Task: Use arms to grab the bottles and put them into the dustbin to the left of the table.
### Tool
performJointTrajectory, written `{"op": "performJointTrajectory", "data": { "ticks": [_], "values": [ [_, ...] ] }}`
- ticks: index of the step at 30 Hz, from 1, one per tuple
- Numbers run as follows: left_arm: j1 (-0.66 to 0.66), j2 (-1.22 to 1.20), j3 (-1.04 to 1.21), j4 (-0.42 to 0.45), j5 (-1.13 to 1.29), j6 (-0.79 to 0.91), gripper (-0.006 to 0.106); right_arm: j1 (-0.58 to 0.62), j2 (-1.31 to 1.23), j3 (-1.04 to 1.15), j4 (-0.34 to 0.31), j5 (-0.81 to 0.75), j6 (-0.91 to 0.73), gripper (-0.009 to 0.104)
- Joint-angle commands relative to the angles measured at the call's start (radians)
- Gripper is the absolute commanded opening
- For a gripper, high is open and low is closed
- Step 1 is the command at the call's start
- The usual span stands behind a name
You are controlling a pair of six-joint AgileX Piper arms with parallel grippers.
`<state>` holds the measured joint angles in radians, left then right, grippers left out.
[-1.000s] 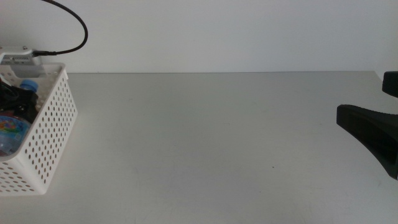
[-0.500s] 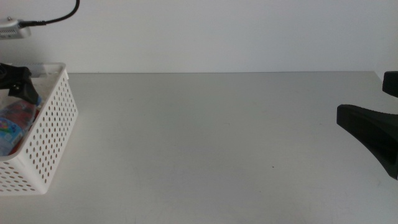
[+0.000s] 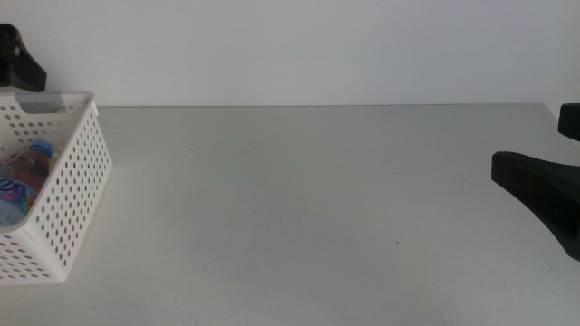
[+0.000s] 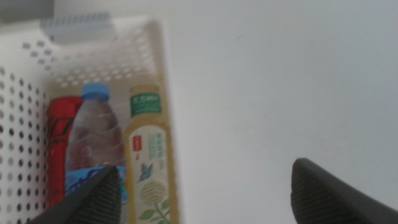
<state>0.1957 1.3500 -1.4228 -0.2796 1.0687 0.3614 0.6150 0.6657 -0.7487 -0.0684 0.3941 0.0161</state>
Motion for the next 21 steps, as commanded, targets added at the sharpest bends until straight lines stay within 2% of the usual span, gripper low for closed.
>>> {"op": "performJointTrajectory", "data": {
  "ticks": [1, 10, 15, 21],
  "values": [
    [-0.057, -0.103, 0.002, -0.006, -0.056, -0.011, 0.094, 0.003, 0.003, -0.024, -0.008, -0.071, -0.009, 0.068],
    [-0.278, -0.500, 0.322, 0.043, -0.287, -0.218, 0.094, 0.003, 0.006, -0.024, -0.008, -0.071, -0.009, 0.068],
    [-0.395, -0.703, 0.500, 0.136, -0.398, -0.341, 0.094, 0.003, 0.006, -0.024, -0.008, -0.071, -0.009, 0.068],
    [-0.410, -0.766, 0.557, 0.246, -0.453, -0.435, 0.093, 0.003, 0.007, -0.024, -0.008, -0.071, -0.009, 0.068]
  ]
}}
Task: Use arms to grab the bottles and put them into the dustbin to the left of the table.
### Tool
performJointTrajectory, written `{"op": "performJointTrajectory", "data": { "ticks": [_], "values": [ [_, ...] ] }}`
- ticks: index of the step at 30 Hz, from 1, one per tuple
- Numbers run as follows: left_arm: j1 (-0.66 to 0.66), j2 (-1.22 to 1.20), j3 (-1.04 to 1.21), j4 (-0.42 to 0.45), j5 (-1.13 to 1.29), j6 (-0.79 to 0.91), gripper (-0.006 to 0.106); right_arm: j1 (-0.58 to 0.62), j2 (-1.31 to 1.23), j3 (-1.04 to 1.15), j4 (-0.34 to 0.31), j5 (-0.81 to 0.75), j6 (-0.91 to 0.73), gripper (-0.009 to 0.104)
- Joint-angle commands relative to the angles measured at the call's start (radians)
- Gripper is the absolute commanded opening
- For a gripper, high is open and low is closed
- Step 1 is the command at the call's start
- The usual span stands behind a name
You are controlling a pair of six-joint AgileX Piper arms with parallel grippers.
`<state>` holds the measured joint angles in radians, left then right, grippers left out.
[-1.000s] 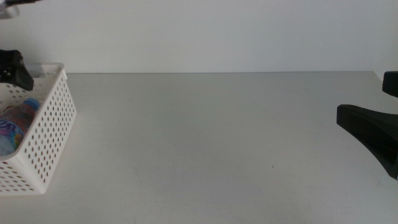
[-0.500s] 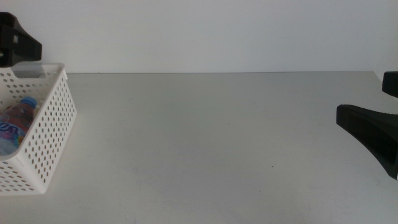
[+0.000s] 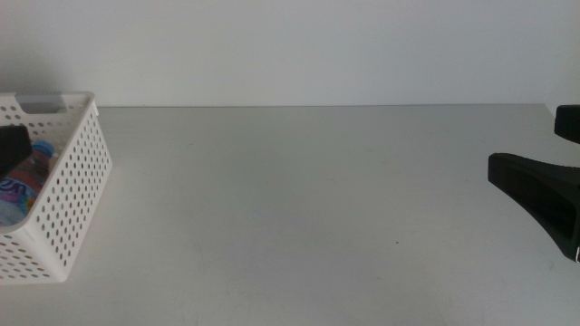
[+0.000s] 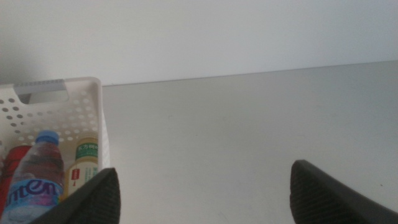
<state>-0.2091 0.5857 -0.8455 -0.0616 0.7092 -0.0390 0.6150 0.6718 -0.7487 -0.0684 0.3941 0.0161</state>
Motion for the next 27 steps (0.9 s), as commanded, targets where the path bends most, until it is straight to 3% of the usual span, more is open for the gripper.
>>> {"op": "performJointTrajectory", "data": {
  "ticks": [1, 12, 23, 27],
  "values": [
    [-0.006, -0.003, -0.021, 0.039, -0.099, -0.036, 0.093, 0.003, 0.001, -0.024, -0.008, -0.071, -0.009, 0.068],
    [-0.006, -0.006, -0.021, 0.042, -0.110, -0.036, 0.093, -0.014, -0.039, 0.009, -0.003, -0.079, -0.009, 0.068],
    [0.004, -0.145, 0.267, 0.042, -0.420, -0.036, 0.093, -0.388, -0.262, 0.223, 0.010, -0.107, -0.009, 0.068],
    [0.014, -0.200, 0.403, 0.042, -0.563, -0.036, 0.093, -0.494, -0.384, 0.352, 0.048, -0.110, -0.009, 0.068]
  ]
}}
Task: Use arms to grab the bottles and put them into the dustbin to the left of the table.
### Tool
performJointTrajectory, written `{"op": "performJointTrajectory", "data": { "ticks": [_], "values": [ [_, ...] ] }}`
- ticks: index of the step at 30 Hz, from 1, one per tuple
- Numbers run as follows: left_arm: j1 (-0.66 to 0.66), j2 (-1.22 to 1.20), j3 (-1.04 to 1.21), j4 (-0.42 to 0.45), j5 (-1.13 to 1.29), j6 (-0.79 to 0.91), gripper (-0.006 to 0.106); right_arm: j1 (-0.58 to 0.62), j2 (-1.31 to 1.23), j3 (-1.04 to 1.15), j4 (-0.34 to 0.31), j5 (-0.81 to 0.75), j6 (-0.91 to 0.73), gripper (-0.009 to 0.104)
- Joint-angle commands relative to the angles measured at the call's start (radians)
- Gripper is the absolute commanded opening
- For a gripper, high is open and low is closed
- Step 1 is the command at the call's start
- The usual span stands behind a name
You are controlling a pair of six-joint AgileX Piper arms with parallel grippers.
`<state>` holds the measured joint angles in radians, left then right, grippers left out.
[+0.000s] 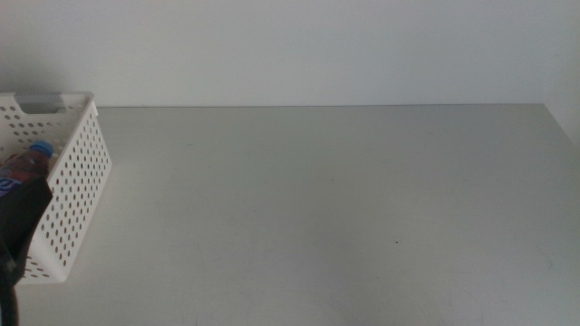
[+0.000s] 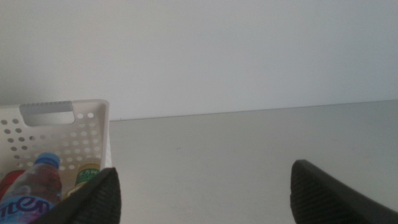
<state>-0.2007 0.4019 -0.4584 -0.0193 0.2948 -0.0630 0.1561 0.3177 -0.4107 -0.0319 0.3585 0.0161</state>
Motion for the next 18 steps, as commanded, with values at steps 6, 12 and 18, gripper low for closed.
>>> {"op": "performJointTrajectory", "data": {
  "ticks": [6, 12, 18],
  "values": [
    [0.105, -0.174, 0.225, -0.042, -0.168, -0.012, 0.093, -0.139, -0.217, 0.232, 0.054, -0.093, -0.009, 0.068],
    [0.173, -0.359, 0.389, -0.071, -0.168, -0.012, 0.093, -0.176, -0.354, 0.381, 0.053, -0.097, -0.009, 0.068],
    [0.173, -0.441, 0.491, -0.069, -0.146, -0.012, 0.093, -0.177, -0.353, 0.430, 0.049, -0.069, -0.009, 0.068]
  ]
}}
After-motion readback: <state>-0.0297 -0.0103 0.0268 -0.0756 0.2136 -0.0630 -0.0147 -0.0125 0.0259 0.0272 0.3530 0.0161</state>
